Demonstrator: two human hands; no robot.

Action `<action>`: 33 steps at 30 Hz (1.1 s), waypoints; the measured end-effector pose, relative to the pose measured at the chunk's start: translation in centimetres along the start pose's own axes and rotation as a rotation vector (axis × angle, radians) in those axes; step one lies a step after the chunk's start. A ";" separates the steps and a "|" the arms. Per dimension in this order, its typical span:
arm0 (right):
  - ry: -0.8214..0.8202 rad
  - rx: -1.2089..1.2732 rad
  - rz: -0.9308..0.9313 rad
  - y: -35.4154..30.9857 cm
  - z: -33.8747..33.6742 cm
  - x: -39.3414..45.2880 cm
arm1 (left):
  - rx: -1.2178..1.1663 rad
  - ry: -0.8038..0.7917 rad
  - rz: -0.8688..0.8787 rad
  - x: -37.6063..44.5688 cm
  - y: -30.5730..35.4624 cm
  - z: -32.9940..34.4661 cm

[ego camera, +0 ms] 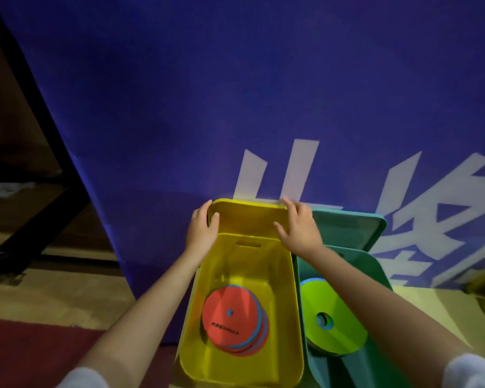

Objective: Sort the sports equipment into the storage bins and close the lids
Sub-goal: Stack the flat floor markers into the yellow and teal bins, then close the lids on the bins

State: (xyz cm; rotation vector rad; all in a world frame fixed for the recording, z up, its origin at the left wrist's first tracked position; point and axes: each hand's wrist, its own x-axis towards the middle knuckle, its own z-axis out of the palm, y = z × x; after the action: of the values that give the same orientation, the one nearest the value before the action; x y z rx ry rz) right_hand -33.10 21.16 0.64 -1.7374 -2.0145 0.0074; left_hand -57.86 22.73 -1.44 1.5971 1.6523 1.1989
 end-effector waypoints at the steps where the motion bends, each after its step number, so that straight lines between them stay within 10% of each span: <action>1: 0.013 -0.003 0.011 0.3 0.1 0.4 | -0.018 0.009 -0.003 0.5 0.2 0.1; 11: 0.038 0.578 0.170 -1.1 -0.7 2.5 | -0.368 0.153 -0.213 2.3 1.6 0.3; 33: 0.230 0.901 0.060 -6.6 -9.9 -10.6 | -0.696 0.210 -0.251 -10.0 10.7 -6.4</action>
State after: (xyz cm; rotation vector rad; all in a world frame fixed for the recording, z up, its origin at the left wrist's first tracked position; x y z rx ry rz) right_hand -34.85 7.04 7.78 -1.1373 -1.4347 0.6070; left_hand -56.71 10.53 8.82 0.8356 1.2839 1.6074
